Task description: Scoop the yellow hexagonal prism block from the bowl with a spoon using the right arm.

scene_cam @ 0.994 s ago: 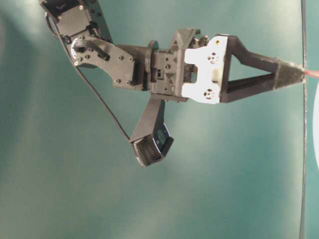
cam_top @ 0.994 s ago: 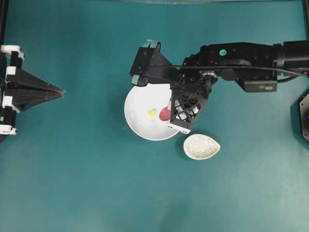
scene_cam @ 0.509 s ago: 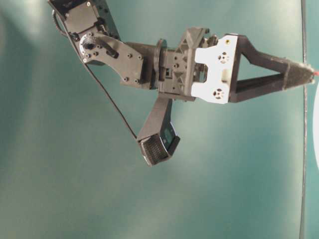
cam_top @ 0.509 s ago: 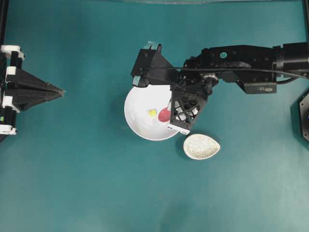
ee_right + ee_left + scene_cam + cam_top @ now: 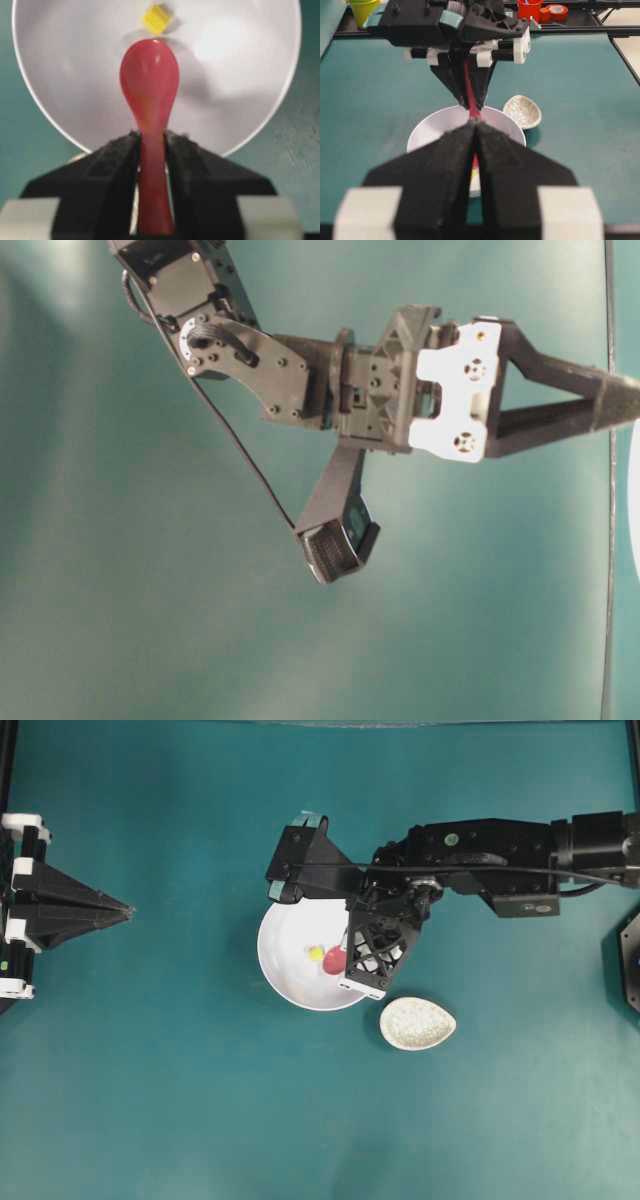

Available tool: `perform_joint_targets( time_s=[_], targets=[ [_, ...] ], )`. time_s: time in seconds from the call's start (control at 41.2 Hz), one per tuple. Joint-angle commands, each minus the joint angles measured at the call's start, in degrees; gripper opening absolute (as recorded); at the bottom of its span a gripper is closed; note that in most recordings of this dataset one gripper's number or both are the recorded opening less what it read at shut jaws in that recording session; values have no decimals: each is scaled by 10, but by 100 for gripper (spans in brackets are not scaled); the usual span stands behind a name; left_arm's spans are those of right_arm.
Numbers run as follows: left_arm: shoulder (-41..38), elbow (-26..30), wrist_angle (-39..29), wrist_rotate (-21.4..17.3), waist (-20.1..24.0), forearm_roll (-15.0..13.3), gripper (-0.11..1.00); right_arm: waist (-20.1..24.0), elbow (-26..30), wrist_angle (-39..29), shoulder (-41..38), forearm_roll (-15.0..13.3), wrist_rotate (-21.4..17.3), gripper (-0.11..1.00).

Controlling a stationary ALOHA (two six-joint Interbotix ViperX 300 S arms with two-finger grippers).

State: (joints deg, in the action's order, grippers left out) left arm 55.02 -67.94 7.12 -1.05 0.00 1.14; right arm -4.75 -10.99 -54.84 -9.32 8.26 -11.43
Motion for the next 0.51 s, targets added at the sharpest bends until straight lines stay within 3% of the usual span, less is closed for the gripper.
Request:
perform_joint_targets(
  time_s=[0.0, 0.485],
  targets=[
    [-5, 4, 5, 0, 1, 2, 1, 1, 6, 10, 9, 3, 0, 24],
    [-5, 4, 6, 0, 1, 2, 1, -3, 6, 69, 0, -3, 2, 24]
  ],
)
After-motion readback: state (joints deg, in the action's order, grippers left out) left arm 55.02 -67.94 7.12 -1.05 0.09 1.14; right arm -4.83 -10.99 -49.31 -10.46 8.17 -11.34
